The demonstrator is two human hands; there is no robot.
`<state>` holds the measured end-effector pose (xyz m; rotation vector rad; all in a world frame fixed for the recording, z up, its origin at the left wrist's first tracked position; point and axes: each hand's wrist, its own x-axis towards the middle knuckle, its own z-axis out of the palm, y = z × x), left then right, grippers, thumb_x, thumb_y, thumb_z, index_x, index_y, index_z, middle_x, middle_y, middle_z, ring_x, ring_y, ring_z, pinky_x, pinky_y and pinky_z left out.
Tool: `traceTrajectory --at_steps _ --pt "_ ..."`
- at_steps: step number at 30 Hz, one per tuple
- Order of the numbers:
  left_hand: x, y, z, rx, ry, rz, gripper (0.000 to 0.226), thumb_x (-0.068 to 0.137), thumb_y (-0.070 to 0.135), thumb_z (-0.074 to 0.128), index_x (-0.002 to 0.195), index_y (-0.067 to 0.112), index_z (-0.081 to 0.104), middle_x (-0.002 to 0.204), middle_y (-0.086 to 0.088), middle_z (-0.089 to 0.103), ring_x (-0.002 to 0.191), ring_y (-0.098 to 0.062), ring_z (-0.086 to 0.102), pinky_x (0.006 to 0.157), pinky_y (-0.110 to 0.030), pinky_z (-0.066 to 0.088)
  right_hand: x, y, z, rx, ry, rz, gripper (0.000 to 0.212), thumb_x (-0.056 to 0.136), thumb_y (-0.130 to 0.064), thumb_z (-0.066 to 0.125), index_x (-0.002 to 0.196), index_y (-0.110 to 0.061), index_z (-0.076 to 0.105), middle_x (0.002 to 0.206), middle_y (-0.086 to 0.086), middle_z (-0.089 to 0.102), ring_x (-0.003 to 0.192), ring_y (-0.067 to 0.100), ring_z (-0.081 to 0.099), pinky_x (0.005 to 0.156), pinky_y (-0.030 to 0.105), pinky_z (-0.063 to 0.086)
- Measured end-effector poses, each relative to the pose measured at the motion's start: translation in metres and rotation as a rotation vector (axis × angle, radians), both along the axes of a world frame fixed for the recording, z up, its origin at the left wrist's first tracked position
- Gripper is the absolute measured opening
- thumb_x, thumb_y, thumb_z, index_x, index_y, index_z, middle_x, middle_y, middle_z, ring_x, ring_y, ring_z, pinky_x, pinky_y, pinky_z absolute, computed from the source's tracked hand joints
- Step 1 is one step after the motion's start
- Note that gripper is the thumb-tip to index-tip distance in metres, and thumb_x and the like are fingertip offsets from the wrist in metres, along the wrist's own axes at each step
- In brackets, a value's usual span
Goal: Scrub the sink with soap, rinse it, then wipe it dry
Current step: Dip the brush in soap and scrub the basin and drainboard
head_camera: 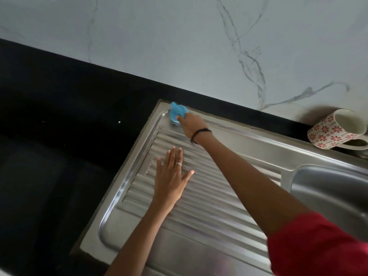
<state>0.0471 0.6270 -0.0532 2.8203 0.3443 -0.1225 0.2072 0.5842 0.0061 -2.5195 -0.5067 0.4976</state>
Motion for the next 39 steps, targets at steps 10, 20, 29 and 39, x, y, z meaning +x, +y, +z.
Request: traceTrajectory --at_steps 10,20,29,39 --pt "0.01 -0.022 0.006 -0.076 0.0 -0.08 0.077 0.094 0.052 0.034 0.147 0.017 -0.009 0.156 -0.005 -0.011 0.144 -0.019 -0.008 0.111 -0.034 -0.012 -0.028 -0.156 -0.01 -0.239 -0.095 -0.153 0.038 0.102 -0.023 0.028 0.132 -0.008 0.047 0.124 0.021 0.053 0.111 0.039 0.052 0.093 0.045 0.044" --pt "0.003 -0.061 0.01 -0.04 -0.07 -0.146 0.073 0.097 0.05 0.03 0.145 0.018 -0.015 0.154 -0.003 -0.019 0.143 -0.016 -0.012 0.106 -0.033 -0.019 -0.038 -0.184 -0.012 -0.003 0.009 -0.57 0.041 0.101 -0.029 0.035 0.123 0.0 0.053 0.121 0.028 0.056 0.112 0.04 0.053 0.088 0.037 0.041" --pt "-0.01 -0.057 0.015 0.006 -0.014 -0.105 0.076 0.096 0.049 0.033 0.147 0.015 -0.011 0.157 -0.008 -0.008 0.145 -0.019 -0.006 0.112 -0.036 -0.012 -0.026 -0.093 0.0 0.06 0.019 -0.221 0.037 0.1 -0.027 0.034 0.13 -0.008 0.046 0.119 0.017 0.054 0.104 0.028 0.056 0.089 0.037 0.047" --pt "-0.001 -0.086 0.005 0.03 -0.074 -0.237 0.07 0.095 0.054 0.021 0.142 0.014 -0.013 0.157 -0.005 -0.004 0.138 -0.017 -0.017 0.111 -0.037 -0.013 -0.042 -0.284 -0.012 -0.093 -0.025 -0.842 0.047 0.101 -0.033 0.03 0.126 0.003 0.048 0.123 0.029 0.051 0.112 0.041 0.05 0.089 0.04 0.039"
